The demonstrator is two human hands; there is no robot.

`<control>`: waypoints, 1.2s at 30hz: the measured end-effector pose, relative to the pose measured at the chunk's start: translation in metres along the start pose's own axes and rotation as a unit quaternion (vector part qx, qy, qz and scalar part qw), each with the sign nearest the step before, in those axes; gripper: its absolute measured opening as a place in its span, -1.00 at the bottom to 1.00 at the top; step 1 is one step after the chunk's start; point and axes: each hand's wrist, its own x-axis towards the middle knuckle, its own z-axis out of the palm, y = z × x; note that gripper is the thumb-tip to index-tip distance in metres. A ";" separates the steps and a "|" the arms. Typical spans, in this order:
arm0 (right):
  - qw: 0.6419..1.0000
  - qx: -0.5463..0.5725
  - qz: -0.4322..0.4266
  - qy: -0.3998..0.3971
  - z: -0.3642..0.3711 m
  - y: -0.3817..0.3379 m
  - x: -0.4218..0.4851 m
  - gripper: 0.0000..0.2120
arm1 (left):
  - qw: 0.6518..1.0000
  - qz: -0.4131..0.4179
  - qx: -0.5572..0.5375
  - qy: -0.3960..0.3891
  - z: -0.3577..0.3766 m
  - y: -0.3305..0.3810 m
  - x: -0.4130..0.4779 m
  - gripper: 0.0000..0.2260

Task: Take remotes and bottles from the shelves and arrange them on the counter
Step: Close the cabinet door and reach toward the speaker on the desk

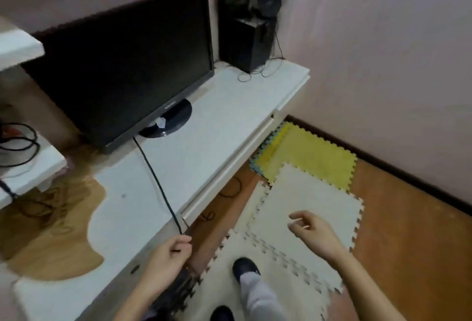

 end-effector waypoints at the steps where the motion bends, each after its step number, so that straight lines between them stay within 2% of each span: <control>1: 0.999 0.001 0.054 -0.004 0.006 0.032 -0.009 -0.82 | 0.998 -0.051 0.010 -0.032 0.012 -0.022 0.006 -0.94; 4: 0.982 -0.006 0.187 -0.027 0.022 0.117 -0.038 -0.72 | 0.981 -0.165 0.035 -0.100 0.044 -0.074 0.018 -0.62; 7: 0.954 0.030 0.295 -0.043 0.026 0.179 -0.062 -0.74 | 0.965 -0.245 0.026 -0.093 0.069 -0.074 0.021 -0.73; 9: 0.926 0.076 0.367 -0.043 0.019 0.201 -0.072 -0.91 | 0.958 -0.270 0.038 -0.092 0.086 -0.063 0.029 -0.74; 10: 0.913 0.098 0.394 -0.046 0.012 0.209 -0.073 -0.91 | 0.956 -0.275 0.043 -0.092 0.096 -0.057 0.036 -0.73; 12: 0.897 0.125 0.420 -0.055 -0.005 0.223 -0.064 -0.76 | 0.952 -0.284 0.057 -0.102 0.115 -0.033 0.050 -0.76; 15: 0.890 0.175 0.420 -0.033 -0.042 0.232 -0.036 -0.81 | 0.953 -0.273 0.078 -0.109 0.149 0.016 0.072 -0.90; 17: 0.900 0.195 0.390 -0.004 -0.075 0.235 -0.012 -0.89 | 0.959 -0.238 0.099 -0.117 0.172 0.050 0.089 -0.87; 21: 0.917 0.201 0.344 0.024 -0.148 0.227 0.038 -0.68 | 0.973 -0.141 0.102 -0.152 0.220 0.121 0.118 -0.86; 23: 0.915 0.222 0.332 0.051 -0.182 0.221 0.062 -0.67 | 0.973 -0.120 0.103 -0.165 0.240 0.149 0.133 -0.90; 24: 0.913 0.235 0.326 0.068 -0.196 0.220 0.074 -0.67 | 0.974 -0.113 0.102 -0.168 0.248 0.160 0.141 -0.84; 29: 0.900 0.284 0.315 0.102 -0.246 0.216 0.127 -0.70 | 0.969 -0.147 0.127 -0.153 0.270 0.185 0.187 -0.73; 33: 0.898 0.270 0.342 0.068 -0.265 0.227 0.160 -0.76 | 0.958 -0.208 0.135 -0.145 0.286 0.196 0.234 -0.74; 36: 0.886 0.258 0.383 0.036 -0.285 0.238 0.194 -0.82 | 0.956 -0.244 0.102 -0.126 0.310 0.222 0.283 -0.79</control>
